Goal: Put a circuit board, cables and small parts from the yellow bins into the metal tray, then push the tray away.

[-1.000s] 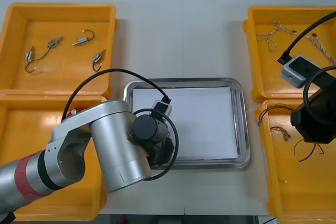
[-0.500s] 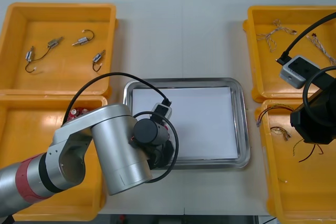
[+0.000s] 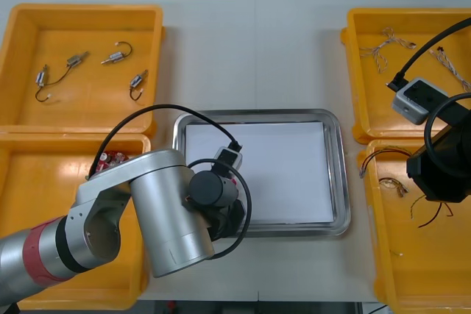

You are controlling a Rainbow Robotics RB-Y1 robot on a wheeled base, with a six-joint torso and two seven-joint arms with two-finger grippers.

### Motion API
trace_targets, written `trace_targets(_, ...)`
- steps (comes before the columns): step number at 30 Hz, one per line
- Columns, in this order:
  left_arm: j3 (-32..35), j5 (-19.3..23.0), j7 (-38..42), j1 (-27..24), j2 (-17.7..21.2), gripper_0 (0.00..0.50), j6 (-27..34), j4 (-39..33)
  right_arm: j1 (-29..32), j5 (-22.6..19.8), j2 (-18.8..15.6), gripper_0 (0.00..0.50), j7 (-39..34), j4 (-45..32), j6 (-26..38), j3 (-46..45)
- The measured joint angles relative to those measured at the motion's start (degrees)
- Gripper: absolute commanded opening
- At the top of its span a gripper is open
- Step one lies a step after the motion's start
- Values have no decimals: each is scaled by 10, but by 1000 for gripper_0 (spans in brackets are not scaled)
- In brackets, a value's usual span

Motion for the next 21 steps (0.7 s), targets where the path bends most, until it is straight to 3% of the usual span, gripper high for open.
trace_targets(1, 0, -1, 0, 0, 0, 387, -1, 0, 0, 0, 0, 0, 0, 0, 0, 0)
trace_targets(6, 0, -2, 2, 0, 0, 491, -10, 0, 0, 0, 0, 0, 0, 0, 0, 0)
trace_targets(21, 1, -9, 38, 0, 0, 500, -11, -1, 0, 0, 0, 0, 0, -8, 0, 0)
